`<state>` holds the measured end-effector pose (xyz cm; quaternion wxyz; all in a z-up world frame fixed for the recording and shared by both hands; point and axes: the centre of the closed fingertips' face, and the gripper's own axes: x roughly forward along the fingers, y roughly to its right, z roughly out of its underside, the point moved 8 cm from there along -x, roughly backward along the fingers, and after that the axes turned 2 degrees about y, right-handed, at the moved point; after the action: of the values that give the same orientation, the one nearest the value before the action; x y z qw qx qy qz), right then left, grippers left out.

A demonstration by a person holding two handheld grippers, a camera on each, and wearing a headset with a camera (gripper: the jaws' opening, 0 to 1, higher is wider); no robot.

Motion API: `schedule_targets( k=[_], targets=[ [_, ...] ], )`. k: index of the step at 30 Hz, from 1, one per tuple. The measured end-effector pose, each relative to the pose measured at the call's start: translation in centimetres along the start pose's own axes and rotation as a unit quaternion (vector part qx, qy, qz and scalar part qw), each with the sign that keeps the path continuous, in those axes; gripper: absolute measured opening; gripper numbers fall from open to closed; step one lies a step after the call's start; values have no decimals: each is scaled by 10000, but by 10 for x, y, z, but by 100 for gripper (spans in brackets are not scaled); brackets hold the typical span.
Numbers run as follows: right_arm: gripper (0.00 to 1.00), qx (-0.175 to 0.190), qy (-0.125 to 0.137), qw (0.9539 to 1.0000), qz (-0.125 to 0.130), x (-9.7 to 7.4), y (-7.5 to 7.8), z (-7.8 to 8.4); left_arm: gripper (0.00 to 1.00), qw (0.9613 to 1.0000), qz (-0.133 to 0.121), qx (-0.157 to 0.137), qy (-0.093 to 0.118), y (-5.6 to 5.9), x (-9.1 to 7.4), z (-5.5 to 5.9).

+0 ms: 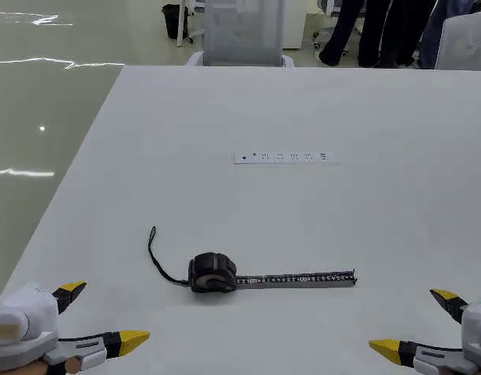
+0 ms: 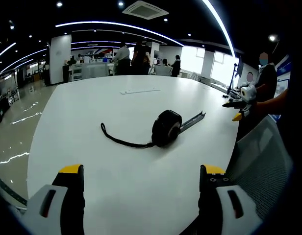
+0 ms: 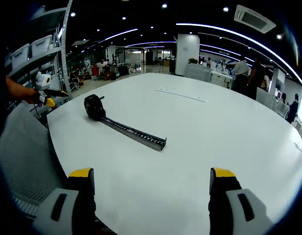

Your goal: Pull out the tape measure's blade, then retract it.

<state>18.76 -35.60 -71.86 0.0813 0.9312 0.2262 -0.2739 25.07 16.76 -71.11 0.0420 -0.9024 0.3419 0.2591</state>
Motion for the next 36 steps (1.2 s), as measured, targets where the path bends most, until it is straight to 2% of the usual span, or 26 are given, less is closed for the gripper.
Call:
schedule_targets(
  k=[6,10,13,15,19,24,27,30,32,36],
  targets=[
    [97,-5,-68,10000,-14,1,1,6,96,9998,-127,36,-128,2,0,0],
    [97,-16,-72,10000,9,-1,4,6,96,9997,-201,-67,-152,2,1,0],
    [97,-116,48,9999,-1,-1,7,5,97,9996,-206,-73,-182,7,4,-6],
    [97,-168,42,9999,-6,-1,9,5,99,9997,-149,-51,-176,13,7,-12],
    [96,-216,45,9998,-34,1,14,3,99,9995,-24,49,-312,26,17,-20],
    [95,-235,40,9997,-30,5,20,0,99,9993,-16,20,-376,33,29,-27],
    [95,-278,40,9996,-74,8,21,-2,99,9994,-7,-47,-330,36,33,-32],
    [94,-365,16,9992,-144,12,23,-2,99,9995,-21,-85,-305,38,38,-35],
    [94,-515,-48,9984,-226,14,22,-4,99,9992,-165,-49,-353,41,41,-36],
    [92,-652,-86,9973,-315,17,25,-7,99,9993,-220,-41,-313,48,44,-40]
  ],
)
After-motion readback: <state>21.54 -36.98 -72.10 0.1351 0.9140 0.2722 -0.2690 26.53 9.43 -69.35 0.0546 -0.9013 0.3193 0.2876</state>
